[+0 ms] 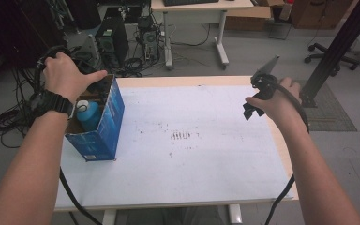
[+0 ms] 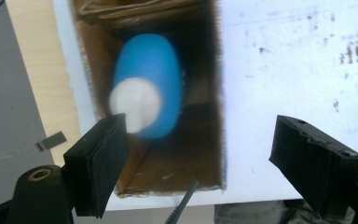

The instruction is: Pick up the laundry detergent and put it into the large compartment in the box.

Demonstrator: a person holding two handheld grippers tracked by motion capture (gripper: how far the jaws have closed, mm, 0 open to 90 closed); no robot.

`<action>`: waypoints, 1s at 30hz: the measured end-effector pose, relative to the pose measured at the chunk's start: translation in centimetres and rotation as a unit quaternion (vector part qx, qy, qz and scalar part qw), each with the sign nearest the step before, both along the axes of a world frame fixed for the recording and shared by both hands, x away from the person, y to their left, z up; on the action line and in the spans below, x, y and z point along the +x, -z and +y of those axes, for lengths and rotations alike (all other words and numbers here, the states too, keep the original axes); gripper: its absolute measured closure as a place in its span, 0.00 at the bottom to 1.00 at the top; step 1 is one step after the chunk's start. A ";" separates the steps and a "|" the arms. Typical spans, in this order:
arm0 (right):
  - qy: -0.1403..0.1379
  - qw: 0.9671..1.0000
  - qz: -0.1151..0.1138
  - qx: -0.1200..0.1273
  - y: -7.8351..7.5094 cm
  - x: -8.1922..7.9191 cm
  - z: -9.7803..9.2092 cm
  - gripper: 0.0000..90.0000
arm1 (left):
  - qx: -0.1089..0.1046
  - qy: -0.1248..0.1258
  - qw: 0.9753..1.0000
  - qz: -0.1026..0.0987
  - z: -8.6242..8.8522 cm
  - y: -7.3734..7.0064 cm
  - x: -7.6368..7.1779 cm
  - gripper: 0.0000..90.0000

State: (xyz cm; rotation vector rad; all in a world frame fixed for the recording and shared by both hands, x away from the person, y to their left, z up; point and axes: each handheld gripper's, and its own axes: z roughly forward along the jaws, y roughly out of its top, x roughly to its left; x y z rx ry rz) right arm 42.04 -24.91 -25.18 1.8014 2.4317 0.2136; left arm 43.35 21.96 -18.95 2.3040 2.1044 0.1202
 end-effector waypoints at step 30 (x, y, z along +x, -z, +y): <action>-0.011 1.000 -0.006 0.007 -0.6 0.0 0.2 0.16 | -0.032 0.076 0.997 -0.002 -10.0 0.6 -0.3 0.20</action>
